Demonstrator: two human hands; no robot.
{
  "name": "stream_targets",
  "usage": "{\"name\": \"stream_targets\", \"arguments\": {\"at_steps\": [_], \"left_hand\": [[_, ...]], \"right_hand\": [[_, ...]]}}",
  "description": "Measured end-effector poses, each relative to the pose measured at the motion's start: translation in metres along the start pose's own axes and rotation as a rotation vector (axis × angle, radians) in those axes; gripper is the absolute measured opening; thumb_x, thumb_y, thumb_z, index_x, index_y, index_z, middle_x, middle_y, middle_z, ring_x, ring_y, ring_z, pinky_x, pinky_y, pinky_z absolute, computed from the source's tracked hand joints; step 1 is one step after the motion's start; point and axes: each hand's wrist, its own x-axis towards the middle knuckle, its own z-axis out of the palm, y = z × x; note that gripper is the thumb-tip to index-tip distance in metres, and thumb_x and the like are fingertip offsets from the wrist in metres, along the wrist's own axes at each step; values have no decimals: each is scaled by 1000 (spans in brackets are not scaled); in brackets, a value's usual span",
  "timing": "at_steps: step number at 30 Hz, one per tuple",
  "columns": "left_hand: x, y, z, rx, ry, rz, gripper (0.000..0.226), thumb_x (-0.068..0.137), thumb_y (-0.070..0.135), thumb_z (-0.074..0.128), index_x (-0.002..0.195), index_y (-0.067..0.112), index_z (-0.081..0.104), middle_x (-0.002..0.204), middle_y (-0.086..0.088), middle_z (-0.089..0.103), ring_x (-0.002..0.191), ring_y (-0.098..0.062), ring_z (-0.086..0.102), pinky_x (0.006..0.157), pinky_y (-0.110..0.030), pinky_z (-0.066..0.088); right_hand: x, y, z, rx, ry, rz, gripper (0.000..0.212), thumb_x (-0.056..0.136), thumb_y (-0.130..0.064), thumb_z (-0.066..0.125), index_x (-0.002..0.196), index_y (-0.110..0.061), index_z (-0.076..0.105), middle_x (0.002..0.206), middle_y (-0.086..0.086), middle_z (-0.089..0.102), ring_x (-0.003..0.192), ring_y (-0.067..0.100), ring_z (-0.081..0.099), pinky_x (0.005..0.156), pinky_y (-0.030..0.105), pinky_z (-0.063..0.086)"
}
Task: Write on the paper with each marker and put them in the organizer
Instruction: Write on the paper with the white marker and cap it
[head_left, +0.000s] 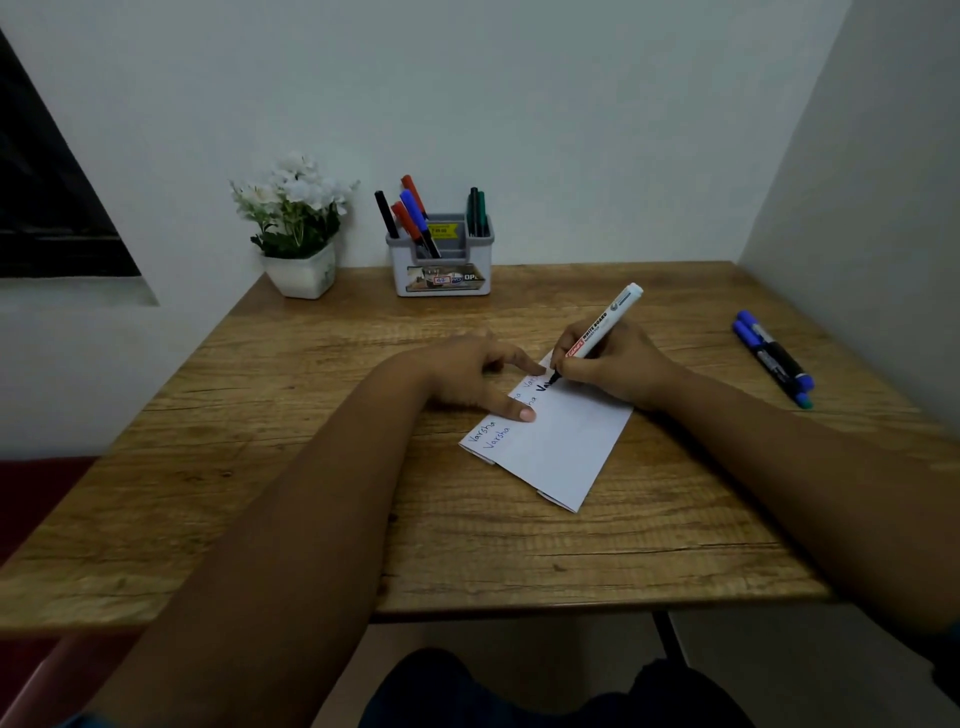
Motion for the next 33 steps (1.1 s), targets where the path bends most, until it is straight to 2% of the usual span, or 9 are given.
{"name": "stream_targets", "arguments": {"at_steps": [6,13,23,33], "left_hand": [[1,0,0,2,-7,-2,69,62,71,71,126,60,46,120,6,40,116,-18,42,102,-48,40],[1,-1,0,8,-1,7,67,65,68,71,127,59,45,116,8,38,110,-15,41,96,-40,40],[2,-1,0,-11,-4,15,65,67,63,73,127,57,47,120,8,36,111,-13,39,96,-38,37],[2,-1,0,-23,-5,24,66,66,65,73,127,57,47,115,9,39,112,-15,42,97,-40,40]], "right_hand": [[-1,2,0,4,34,33,7,80,-19,70,76,-24,73,87,-4,75,84,11,71,72,31,61],[0,0,0,3,43,37,7,80,-17,70,75,-21,72,86,-5,75,83,9,70,76,37,61],[0,-1,1,-6,64,71,8,80,-23,68,73,-24,70,85,-5,75,81,9,70,77,41,61],[0,-2,1,-8,158,117,10,85,-22,67,77,-16,70,83,-2,74,80,12,71,76,43,60]]}}
